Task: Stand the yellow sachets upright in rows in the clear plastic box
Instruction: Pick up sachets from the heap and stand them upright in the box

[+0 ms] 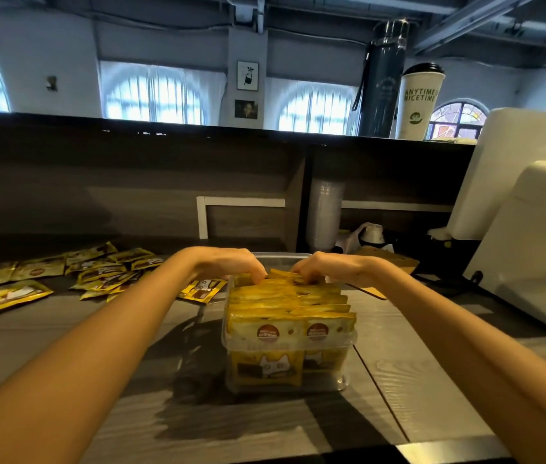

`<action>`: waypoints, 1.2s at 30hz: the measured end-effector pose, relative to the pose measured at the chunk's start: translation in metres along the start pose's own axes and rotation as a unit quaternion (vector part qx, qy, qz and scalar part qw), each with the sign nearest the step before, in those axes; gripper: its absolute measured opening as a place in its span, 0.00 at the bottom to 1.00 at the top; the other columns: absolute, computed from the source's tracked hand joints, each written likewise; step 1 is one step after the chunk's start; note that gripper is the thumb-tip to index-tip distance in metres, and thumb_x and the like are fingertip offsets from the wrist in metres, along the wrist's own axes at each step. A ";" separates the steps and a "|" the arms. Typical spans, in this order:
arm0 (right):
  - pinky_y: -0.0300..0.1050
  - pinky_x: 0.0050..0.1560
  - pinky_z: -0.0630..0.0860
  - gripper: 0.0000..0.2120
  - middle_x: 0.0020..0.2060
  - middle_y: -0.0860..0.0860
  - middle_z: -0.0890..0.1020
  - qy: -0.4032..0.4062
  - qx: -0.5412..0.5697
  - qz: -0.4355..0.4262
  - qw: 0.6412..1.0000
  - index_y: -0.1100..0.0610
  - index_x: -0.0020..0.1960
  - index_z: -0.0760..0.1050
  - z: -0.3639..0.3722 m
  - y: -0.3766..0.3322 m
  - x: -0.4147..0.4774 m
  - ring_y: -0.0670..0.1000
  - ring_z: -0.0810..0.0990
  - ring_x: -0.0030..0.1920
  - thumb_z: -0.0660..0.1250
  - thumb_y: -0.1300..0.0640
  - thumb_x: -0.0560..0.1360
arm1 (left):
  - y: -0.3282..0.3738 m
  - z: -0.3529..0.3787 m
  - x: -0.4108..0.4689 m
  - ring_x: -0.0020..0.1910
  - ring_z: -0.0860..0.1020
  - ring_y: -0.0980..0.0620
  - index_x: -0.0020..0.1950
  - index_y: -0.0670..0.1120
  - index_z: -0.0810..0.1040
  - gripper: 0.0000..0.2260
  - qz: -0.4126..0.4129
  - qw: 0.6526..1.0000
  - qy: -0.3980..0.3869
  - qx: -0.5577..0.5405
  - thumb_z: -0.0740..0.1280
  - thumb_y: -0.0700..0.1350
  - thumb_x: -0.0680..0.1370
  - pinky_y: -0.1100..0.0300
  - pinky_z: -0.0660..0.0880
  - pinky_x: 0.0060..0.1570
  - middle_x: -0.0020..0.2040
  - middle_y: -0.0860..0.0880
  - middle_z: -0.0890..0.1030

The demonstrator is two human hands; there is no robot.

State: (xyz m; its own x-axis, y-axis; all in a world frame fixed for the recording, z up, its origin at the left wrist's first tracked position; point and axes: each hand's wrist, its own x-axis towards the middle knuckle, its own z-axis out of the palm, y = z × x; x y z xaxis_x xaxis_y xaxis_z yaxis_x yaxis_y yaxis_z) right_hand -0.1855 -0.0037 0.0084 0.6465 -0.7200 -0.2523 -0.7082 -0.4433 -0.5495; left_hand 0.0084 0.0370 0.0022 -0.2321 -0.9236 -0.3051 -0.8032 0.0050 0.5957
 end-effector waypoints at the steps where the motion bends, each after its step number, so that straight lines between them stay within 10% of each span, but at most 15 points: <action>1: 0.39 0.48 0.68 0.16 0.49 0.60 0.73 0.003 0.008 -0.002 1.000 0.71 0.61 0.71 0.000 0.002 0.000 0.51 0.71 0.48 0.55 0.62 0.78 | 0.002 0.001 0.001 0.46 0.73 0.53 0.41 0.44 0.75 0.09 0.002 1.000 0.004 0.002 0.62 0.48 0.67 0.58 0.68 0.49 0.43 0.49 0.75; 5: 0.37 0.43 0.65 0.11 0.38 0.52 0.72 0.046 0.069 -0.001 0.997 0.58 0.39 0.72 0.001 0.010 0.004 0.47 0.71 0.42 0.57 0.59 0.78 | 0.003 0.006 0.003 0.35 0.66 0.54 0.32 0.44 0.69 0.11 0.010 0.998 0.061 -0.013 0.60 0.40 0.76 0.61 0.64 0.39 0.33 0.48 0.68; 16: 0.38 0.41 0.65 0.16 0.32 0.52 0.72 0.082 0.060 -0.019 0.995 0.56 0.33 0.71 0.006 0.008 -0.003 0.46 0.70 0.36 0.57 0.57 0.79 | 0.001 0.016 -0.006 0.36 0.69 0.52 0.33 0.42 0.70 0.12 0.053 0.991 0.110 -0.051 0.59 0.49 0.71 0.60 0.66 0.41 0.33 0.46 0.70; 20: 0.46 0.54 0.70 0.17 0.47 0.60 0.79 0.110 0.052 -0.041 0.992 0.62 0.49 0.78 0.011 0.006 -0.010 0.52 0.75 0.48 0.55 0.53 0.80 | 0.003 0.021 -0.008 0.50 0.77 0.51 0.54 0.42 0.80 0.16 0.072 0.981 0.166 -0.067 0.57 0.50 0.79 0.53 0.71 0.56 0.48 0.49 0.80; 25: 0.39 0.46 0.67 0.12 0.41 0.48 0.72 0.126 0.053 -0.022 0.990 0.56 0.52 0.70 0.014 0.003 -0.016 0.44 0.70 0.41 0.53 0.50 0.81 | 0.007 0.029 -0.012 0.49 0.76 0.43 0.51 0.39 0.78 0.19 0.052 0.980 0.187 -0.032 0.52 0.49 0.81 0.51 0.70 0.53 0.46 0.41 0.78; 36: 0.52 0.62 0.70 0.22 0.58 0.59 0.77 0.201 -0.007 -0.024 0.979 0.61 0.60 0.75 0.016 -0.022 -0.024 0.58 0.75 0.58 0.48 0.50 0.81 | 0.016 0.027 -0.035 0.61 0.74 0.48 0.62 0.41 0.75 0.16 0.077 0.926 0.368 -0.033 0.52 0.41 0.82 0.57 0.69 0.57 0.62 0.42 0.77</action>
State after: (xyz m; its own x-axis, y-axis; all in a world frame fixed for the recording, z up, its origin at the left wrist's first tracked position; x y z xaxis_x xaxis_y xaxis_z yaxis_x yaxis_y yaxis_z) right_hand -0.1810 0.0320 0.0132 0.5171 -0.8490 0.1085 -0.6860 -0.4869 -0.5407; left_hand -0.0113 0.0798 0.0023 0.1163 -0.9250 0.3618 -0.7506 0.1567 0.6419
